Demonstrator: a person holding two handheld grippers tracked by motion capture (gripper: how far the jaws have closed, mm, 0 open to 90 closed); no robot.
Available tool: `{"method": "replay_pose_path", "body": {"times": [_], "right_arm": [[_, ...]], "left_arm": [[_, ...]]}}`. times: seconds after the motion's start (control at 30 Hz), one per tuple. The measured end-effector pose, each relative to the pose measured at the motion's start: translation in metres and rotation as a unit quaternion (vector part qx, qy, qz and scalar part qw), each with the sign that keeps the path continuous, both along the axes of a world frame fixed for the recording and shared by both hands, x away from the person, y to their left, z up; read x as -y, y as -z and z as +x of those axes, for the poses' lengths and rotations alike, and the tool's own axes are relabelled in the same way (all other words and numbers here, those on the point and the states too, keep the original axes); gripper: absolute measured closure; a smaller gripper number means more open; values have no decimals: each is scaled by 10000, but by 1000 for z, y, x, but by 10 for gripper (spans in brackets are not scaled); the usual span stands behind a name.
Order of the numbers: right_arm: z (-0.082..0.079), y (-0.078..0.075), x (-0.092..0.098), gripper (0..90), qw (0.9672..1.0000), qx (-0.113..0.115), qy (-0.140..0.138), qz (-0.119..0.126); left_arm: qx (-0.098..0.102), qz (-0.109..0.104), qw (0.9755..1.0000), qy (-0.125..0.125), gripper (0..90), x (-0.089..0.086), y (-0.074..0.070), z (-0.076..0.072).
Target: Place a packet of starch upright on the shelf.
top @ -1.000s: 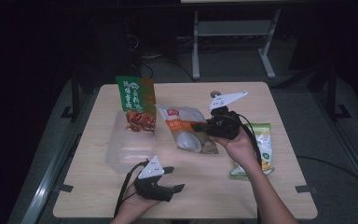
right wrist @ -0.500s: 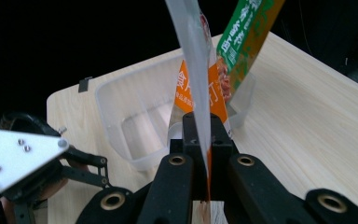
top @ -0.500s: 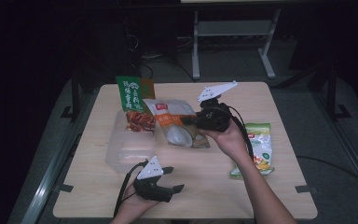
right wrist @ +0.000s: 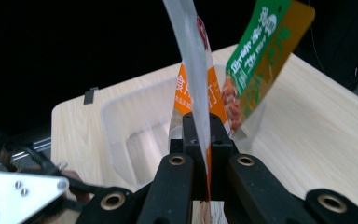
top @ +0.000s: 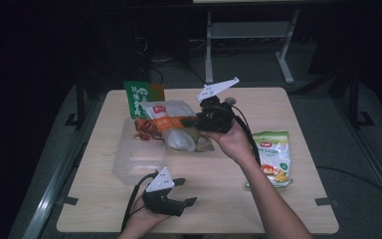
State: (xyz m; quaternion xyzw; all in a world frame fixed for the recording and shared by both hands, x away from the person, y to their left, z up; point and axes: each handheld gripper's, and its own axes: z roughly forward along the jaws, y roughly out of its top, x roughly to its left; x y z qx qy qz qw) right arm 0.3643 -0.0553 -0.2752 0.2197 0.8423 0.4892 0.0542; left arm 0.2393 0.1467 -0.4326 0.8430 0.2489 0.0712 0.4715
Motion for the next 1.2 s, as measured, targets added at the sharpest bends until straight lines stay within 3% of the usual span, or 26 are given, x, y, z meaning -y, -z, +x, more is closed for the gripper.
{"method": "replay_pose_path", "body": {"times": [0.33, 0.5, 1.2], "right_arm": [[8, -4, -34, 899, 9997, -12, -225, 42], [14, -2, -48, 899, 9996, -13, -276, -18], [36, 19, -98, 899, 9991, -271, -319, 83]], "left_arm": [[18, -82, 10000, -9, 282, 0, -1, -1], [67, -10, 10000, -29, 282, -2, -2, -1], [53, -30, 10000, 34, 280, 1, 0, -3]]}}
